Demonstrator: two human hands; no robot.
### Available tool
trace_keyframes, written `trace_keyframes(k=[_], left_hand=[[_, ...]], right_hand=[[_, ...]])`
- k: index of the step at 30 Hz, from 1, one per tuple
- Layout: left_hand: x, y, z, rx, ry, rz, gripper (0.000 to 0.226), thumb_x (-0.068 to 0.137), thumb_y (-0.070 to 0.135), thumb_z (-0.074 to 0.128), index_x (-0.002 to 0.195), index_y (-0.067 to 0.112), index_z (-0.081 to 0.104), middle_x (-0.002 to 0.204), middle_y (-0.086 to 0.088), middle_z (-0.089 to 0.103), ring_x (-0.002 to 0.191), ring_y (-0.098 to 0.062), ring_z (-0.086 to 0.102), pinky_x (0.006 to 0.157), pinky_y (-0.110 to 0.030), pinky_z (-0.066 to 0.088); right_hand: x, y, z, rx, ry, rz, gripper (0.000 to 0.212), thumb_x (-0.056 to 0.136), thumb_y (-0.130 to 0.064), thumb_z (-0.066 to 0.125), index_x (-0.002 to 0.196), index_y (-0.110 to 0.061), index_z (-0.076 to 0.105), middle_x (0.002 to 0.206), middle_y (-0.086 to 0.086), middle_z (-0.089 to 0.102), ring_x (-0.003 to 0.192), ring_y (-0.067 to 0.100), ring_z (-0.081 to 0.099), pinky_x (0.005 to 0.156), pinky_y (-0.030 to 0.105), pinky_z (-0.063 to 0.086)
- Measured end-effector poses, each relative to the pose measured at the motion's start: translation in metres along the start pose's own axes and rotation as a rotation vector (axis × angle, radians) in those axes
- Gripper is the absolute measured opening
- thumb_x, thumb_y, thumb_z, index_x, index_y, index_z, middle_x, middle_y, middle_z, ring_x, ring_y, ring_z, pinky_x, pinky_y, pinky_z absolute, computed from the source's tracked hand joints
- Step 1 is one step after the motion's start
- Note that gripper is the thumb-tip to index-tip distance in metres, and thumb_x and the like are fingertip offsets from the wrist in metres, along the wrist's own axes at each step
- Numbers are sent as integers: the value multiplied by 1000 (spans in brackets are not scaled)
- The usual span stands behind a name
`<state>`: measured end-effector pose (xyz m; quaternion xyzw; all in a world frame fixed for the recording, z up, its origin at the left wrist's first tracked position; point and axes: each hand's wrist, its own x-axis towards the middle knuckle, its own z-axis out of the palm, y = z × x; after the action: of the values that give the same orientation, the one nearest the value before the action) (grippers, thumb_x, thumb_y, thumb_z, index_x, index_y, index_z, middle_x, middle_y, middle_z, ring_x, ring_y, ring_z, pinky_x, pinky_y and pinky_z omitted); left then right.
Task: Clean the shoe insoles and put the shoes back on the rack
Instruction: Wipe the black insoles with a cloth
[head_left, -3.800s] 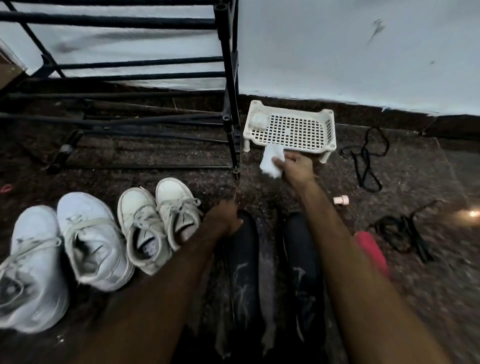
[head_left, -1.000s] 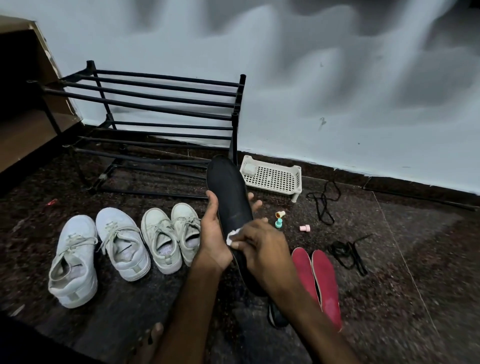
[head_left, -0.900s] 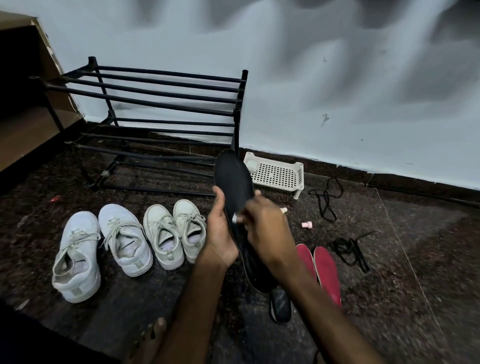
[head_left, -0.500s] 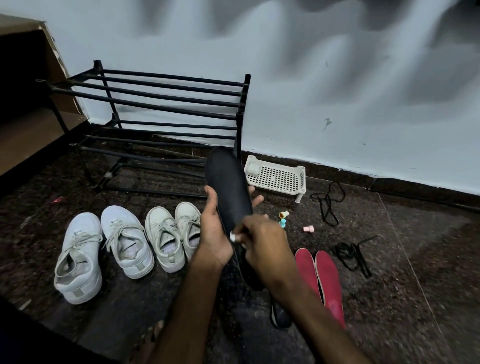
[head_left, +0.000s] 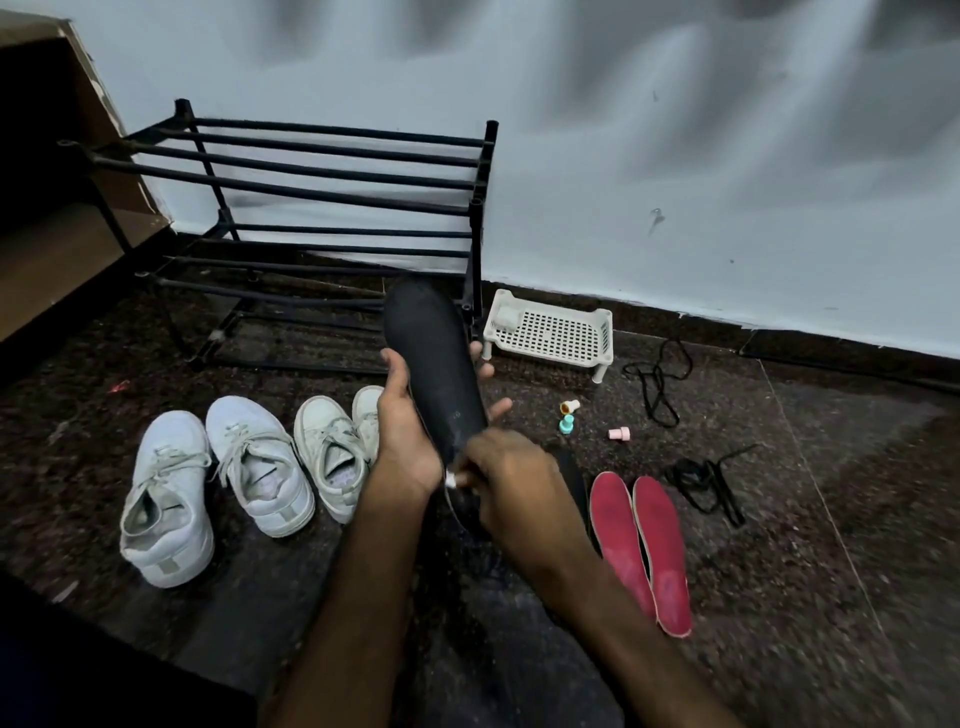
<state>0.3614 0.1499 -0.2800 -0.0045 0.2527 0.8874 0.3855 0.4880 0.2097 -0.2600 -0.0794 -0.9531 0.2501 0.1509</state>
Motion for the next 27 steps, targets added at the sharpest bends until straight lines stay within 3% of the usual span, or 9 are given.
trace_keyframes(k=[2,4,6,11,15,19,21,24,27], left_hand=[[-1,-3,6,43,22,-19,80,89,71,29,123,6,60,120,-13,61,105,-29,58,109,-53,36],[-4,-7,12,76,38,-34,79,92,66,31,135,3,51,132,-17,55,121,-32,53,115,-45,30],[-7,-11,15,80,44,-30,68,96,58,34,139,6,46,126,-13,59,119,-25,56,107,-36,41],[-9,-27,21,4,-25,-34,60,93,60,38,114,12,66,107,-9,69,103,-22,66,90,-32,54],[-6,-33,26,26,6,-47,81,87,72,37,133,7,54,131,-16,57,118,-26,58,100,-37,45],[8,-12,5,-42,44,60,67,92,66,34,114,12,66,108,-6,65,94,-22,63,99,-55,44],[12,-7,-1,-68,5,56,67,92,66,33,110,12,68,105,-7,65,89,-22,64,99,-58,44],[8,-9,6,-75,-34,-22,82,82,72,40,124,6,61,125,-17,60,112,-30,60,103,-58,40],[-1,-17,15,24,-85,-106,98,78,71,55,145,2,36,153,-24,28,139,-37,34,118,-49,20]], right_hand=[[21,-2,-2,-96,48,-34,19,73,0,62,83,-16,62,86,3,60,85,25,56,65,37,47],[47,-1,-7,-117,109,-3,23,74,5,59,85,-15,63,88,3,62,85,25,58,68,38,49],[66,4,-12,-93,177,63,20,79,2,61,86,-15,66,88,1,65,84,21,61,71,36,51],[79,9,-23,16,267,126,4,86,-16,68,88,-18,70,88,-3,67,83,14,62,76,27,49],[58,-2,-25,-73,81,117,11,84,-8,66,86,-18,69,91,0,68,86,20,63,72,28,46],[10,-6,-24,45,-142,159,11,80,-11,71,77,-20,67,90,-5,64,81,10,59,70,23,44],[-5,-6,-20,82,-151,112,17,76,-6,73,74,-21,65,86,-8,61,77,6,58,67,25,47],[13,-5,-16,36,-25,43,20,74,0,69,77,-19,65,85,-5,62,77,14,59,67,31,48],[50,-3,-18,-14,160,50,20,78,3,66,82,-16,66,87,-1,64,80,17,60,72,33,49]])
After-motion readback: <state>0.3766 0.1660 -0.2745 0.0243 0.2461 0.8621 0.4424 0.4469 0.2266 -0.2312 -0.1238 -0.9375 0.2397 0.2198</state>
